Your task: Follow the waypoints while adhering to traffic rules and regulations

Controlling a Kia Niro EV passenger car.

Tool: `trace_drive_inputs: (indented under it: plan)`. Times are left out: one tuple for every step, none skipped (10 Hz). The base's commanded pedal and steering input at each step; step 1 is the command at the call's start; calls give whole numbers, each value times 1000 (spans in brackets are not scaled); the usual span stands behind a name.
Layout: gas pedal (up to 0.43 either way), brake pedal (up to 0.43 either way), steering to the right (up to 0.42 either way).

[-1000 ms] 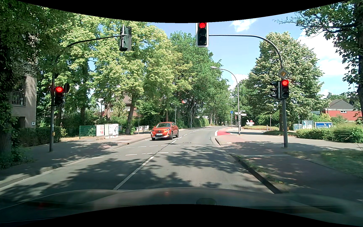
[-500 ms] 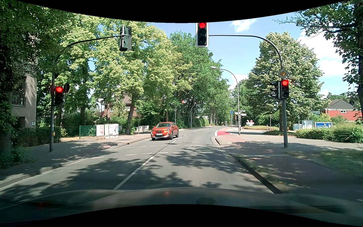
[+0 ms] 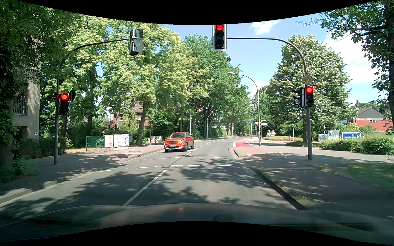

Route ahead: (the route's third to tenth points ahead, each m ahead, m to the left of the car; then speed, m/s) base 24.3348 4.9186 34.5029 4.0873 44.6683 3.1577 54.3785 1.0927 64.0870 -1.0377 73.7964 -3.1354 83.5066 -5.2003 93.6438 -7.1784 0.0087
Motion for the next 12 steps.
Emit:
trace_drive_inputs:
  plan:
    - [0, 274, 6]
    - [0, 274, 6]
    - [0, 274, 6]
    - [0, 274, 6]
    - [0, 274, 6]
    - [0, 274, 6]
    - [0, 274, 6]
    - [0, 274, 6]
    - [0, 274, 6]
    - [0, 274, 6]
    - [0, 274, 6]
    - [0, 274, 6]
